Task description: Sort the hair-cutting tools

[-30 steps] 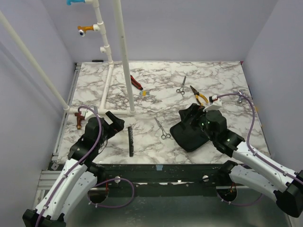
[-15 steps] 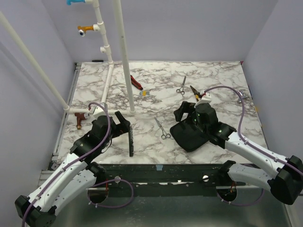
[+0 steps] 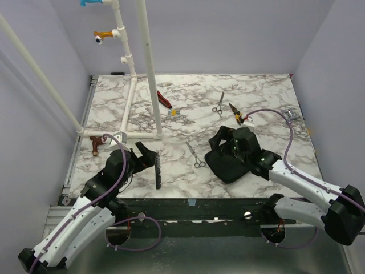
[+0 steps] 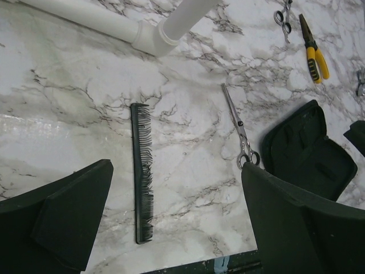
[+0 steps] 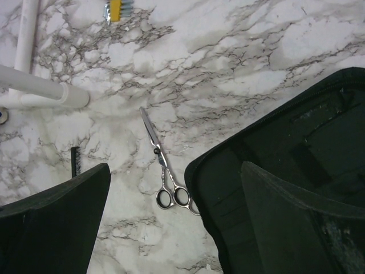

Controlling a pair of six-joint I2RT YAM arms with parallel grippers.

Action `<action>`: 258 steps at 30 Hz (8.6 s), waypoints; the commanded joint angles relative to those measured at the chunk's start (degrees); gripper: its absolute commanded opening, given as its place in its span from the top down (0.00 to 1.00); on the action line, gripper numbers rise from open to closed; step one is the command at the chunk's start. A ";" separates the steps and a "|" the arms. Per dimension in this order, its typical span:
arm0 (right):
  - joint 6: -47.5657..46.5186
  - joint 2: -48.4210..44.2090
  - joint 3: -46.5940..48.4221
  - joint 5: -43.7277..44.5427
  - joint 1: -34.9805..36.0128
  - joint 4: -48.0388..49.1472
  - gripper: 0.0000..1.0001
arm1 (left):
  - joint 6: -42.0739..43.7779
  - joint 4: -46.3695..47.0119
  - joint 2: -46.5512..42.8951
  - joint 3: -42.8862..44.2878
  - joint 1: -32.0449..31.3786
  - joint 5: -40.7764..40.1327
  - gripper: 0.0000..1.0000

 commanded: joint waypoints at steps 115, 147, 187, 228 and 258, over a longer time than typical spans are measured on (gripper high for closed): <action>-4.73 -8.71 -8.16 -7.34 3.75 -6.15 0.28 | -28.56 -13.63 50.98 11.70 -49.71 -10.36 0.48; -0.82 -12.34 -6.50 -7.96 3.73 -10.35 0.11 | -31.71 -6.38 43.33 4.29 -53.45 -9.10 0.29; -1.15 -17.05 -8.16 -6.77 3.71 -12.35 0.11 | -33.33 -7.29 51.71 7.59 -53.54 -8.26 0.45; -0.31 -18.35 -8.87 -7.14 3.73 -12.88 0.11 | -34.01 -8.33 53.45 8.91 -52.51 -10.95 0.69; 16.76 -20.80 -5.31 15.04 3.66 -28.88 0.04 | -26.69 -18.22 32.83 13.47 -54.42 -26.42 0.91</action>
